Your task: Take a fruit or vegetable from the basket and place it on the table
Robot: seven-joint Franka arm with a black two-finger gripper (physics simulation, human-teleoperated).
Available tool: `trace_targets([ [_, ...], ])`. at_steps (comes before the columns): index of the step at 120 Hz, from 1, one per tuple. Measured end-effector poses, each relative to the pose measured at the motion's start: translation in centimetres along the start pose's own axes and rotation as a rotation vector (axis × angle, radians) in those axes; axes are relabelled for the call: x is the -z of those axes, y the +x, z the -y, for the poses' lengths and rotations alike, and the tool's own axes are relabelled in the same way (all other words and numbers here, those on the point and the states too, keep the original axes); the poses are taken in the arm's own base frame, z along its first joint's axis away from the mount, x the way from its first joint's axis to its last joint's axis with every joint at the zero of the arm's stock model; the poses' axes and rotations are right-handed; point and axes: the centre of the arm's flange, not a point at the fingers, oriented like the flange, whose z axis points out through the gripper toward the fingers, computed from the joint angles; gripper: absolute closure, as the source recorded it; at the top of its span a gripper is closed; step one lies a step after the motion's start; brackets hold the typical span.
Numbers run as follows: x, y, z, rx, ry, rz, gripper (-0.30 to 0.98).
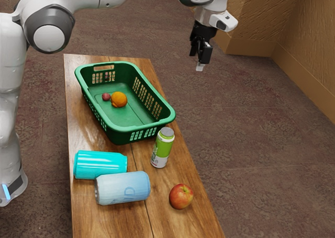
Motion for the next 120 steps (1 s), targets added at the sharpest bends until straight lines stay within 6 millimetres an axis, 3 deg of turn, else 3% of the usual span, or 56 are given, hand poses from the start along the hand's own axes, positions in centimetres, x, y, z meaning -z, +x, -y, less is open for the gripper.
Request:
trace_targets([
  [63,-0.1,-0.2,0.2,0.119,-0.011,0.011,0.0],
  [120,-3.3,-0.4,1.0,0.188,-0.042,0.07,0.0],
])
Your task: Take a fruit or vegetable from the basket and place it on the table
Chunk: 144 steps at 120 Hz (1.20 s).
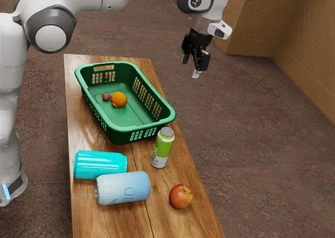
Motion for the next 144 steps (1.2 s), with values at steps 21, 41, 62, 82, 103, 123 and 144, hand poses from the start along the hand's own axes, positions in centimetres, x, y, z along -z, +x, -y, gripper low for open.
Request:
trace_targets([
  [21,-0.9,0.1,-0.5,0.042,-0.002,0.022,0.0],
  [41,-3.3,-3.6,0.2,0.136,-0.014,0.112,0.0],
  [62,-2.6,-8.4,1.6,0.162,0.021,0.057,0.0],
  [82,-1.1,-9.2,7.9,0.234,0.063,-0.025,0.0],
  [103,-1.7,-8.5,11.3,0.24,0.083,-0.058,0.0],
  [123,-1.8,-6.9,3.8,0.077,0.088,-0.086,0.0],
  [144,-2.7,-11.5,4.3,0.055,0.059,-0.076,0.0],
])
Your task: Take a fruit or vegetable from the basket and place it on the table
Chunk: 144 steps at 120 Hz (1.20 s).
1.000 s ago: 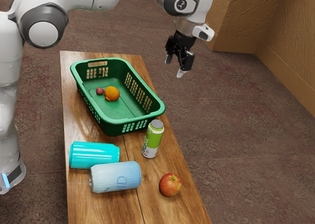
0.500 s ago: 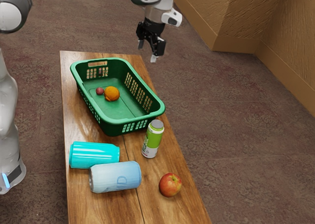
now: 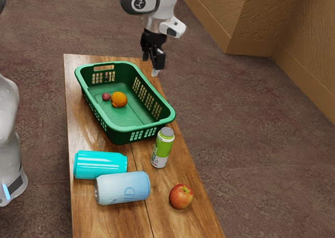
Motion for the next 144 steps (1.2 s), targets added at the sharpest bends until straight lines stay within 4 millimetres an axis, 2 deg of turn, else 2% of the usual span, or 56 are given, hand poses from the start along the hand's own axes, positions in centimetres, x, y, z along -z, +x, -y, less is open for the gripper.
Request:
trace_targets([
  [19,0.5,-6.8,1.3,-0.014,-0.028,-0.027,0.0],
  [30,-0.6,-8.6,2.2,-0.011,-0.034,-0.019,0.0],
  [49,-4.2,-9.1,2.6,-0.013,-0.03,0.004,0.0],
  [59,-5.4,-9.2,3.1,-0.007,-0.034,0.003,0.0],
  [104,-7.4,-9.5,3.4,0.005,-0.037,0.012,0.0],
  [118,-8.7,-10.1,4.3,0.027,-0.043,0.049,0.0],
  [144,-10.6,-10.8,4.2,0.029,-0.043,0.093,0.0],
])
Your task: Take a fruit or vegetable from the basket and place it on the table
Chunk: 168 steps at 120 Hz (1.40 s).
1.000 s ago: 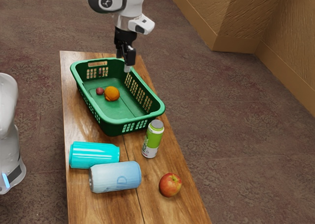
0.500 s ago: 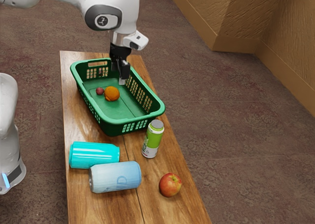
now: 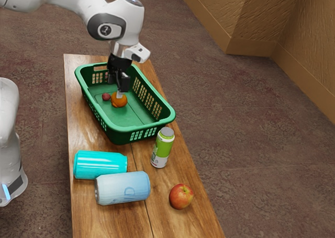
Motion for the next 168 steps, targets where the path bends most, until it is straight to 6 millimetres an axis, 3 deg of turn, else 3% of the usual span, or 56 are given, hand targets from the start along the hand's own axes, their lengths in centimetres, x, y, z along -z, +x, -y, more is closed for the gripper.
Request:
trace_targets([
  [112,-4.7,0.3,-0.6,0.02,-0.011,0.007,0.0],
  [168,-4.4,1.2,-0.2,0.036,-0.01,-0.065,0.0],
])
